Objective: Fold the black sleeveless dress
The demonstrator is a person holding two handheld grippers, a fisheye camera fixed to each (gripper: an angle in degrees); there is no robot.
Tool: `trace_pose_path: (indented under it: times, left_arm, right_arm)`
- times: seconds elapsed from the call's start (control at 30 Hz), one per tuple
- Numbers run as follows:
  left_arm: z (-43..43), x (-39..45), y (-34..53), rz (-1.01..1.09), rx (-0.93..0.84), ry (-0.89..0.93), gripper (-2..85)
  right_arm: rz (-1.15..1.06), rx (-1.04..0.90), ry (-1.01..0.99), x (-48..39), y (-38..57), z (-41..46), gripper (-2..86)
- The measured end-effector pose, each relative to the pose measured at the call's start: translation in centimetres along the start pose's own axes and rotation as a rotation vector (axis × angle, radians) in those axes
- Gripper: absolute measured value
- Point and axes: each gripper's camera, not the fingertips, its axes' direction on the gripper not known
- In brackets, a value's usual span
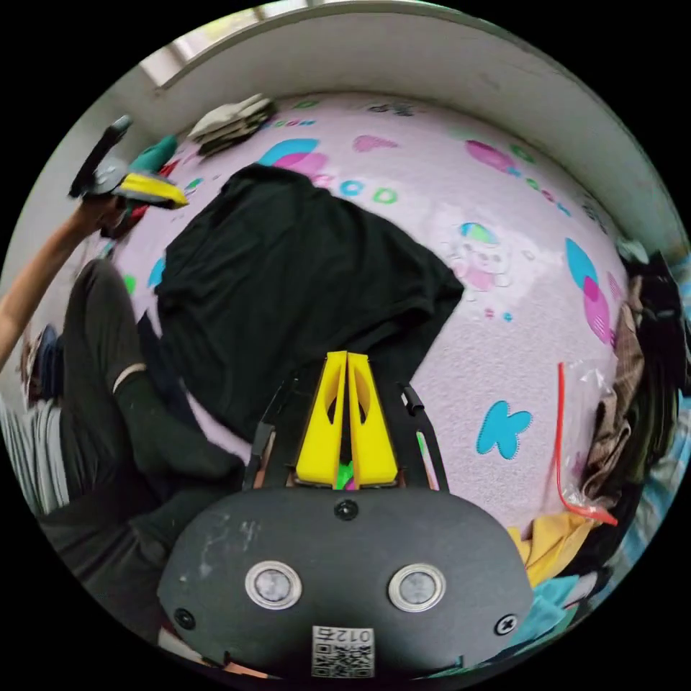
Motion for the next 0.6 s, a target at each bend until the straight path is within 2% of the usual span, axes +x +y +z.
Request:
trace_pose_path:
  times: [0.13, 0.2, 0.27, 0.43, 0.6]
  left_arm:
    - [-1.5, -4.3, -1.7, -0.223, 0.06, 0.005, 0.9]
    - [-2.3, -6.0, -2.0, -0.265, 0.082, 0.005, 1.0]
    - [-2.8, -7.0, -2.4, -0.225, 0.073, 0.021, 1.2]
    - [-3.7, -7.4, -2.7, -0.037, 0.017, -0.064, 3.1]
    - [-4.4, -8.0, -2.7, -0.006, -0.012, -0.092, 3.9]
  right_arm:
    - [0.171, 0.099, 0.046, 3.3, -0.3, 0.7, -0.9]
    - [0.267, 0.139, 0.031, 5.3, 0.3, 0.8, -0.9]
    - [0.378, 0.155, -0.05, 8.3, 1.1, 1.5, -0.8]
    - [0.516, 0.174, -0.233, 12.5, 2.0, 3.9, -0.4]
    - [0.634, 0.196, -0.37, 15.3, 1.4, 6.4, 0.0]
